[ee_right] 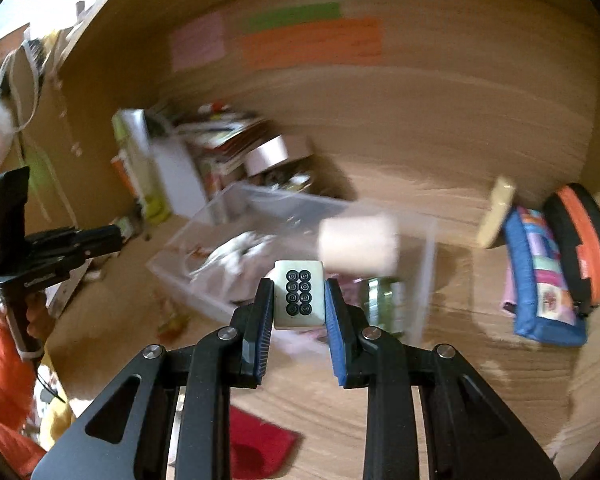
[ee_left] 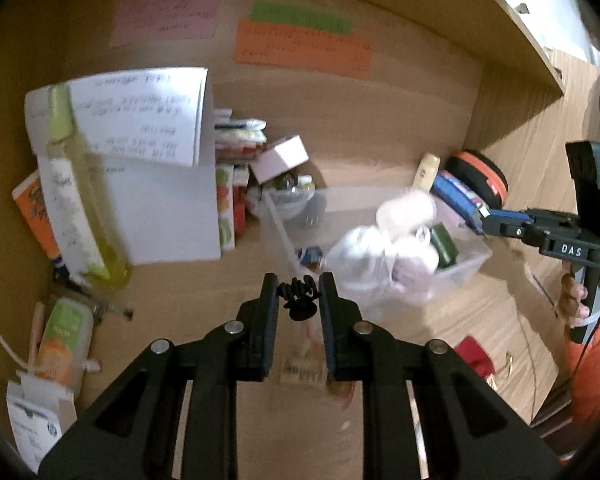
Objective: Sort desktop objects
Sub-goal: 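Carry the black clip and domino tile into the clear box and release both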
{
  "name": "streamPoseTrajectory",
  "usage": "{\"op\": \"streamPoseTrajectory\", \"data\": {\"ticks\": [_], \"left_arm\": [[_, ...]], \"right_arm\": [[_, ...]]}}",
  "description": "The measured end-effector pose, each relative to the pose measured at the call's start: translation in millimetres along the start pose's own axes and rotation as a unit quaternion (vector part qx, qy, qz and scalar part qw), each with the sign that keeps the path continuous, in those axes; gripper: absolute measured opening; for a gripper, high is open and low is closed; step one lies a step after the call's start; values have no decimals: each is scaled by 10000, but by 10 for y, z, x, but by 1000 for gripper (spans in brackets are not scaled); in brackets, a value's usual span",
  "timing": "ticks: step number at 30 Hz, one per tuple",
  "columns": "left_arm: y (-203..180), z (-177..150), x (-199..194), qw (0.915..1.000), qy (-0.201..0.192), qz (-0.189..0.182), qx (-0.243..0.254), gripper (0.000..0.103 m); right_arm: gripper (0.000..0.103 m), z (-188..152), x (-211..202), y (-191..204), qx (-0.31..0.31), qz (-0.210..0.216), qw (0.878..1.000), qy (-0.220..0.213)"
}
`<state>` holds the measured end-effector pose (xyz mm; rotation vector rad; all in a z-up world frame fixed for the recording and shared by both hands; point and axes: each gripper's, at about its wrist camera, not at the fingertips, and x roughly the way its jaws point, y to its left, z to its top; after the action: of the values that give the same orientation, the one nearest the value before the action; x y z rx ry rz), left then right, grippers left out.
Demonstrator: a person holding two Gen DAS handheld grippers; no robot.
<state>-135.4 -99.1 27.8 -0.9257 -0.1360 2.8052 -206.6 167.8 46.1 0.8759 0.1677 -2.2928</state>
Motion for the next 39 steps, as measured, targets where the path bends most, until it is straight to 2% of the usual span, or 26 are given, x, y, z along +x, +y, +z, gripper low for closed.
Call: {"op": "streamPoseTrajectory", "data": {"ticks": [6,12,19,25,29,30,32,34,37,38,39], "left_arm": [[-45,214,244,9998,2,-158,-120,19],[-148,290,592,9993,162,-216,-255,19],[-231,292,977,9982,459,-256,-272,19],[-249,254,1042,9983,521,-212,-165,19],[-263,246,1012,9987,441,-211,-127,19],[-264,251,976,9989,387,-230,-125,23],[-258,271,926,9991,289,-268,-159,31],[-243,287,845,9993,166,-273,-185,39],[-216,318,716,9993,31,-268,-253,52],[-208,326,673,9993,-8,-251,-286,60],[-203,333,636,9992,-45,-241,-307,65]], "right_arm": [[22,24,146,-190,275,-98,9996,34],[22,-87,397,-273,502,52,9987,102],[22,-170,505,-168,176,-69,9996,189],[23,-191,516,-166,140,-167,9996,202],[23,-189,467,-168,128,-254,9996,39],[23,-190,454,-174,125,-252,9996,0],[32,-195,433,-191,151,-220,9996,-40],[46,-197,420,-203,177,-258,9995,-101],[52,-192,402,-210,171,-302,9992,-179],[55,-190,396,-217,194,-289,9992,-184],[61,-189,392,-222,221,-287,9992,-179]]}}
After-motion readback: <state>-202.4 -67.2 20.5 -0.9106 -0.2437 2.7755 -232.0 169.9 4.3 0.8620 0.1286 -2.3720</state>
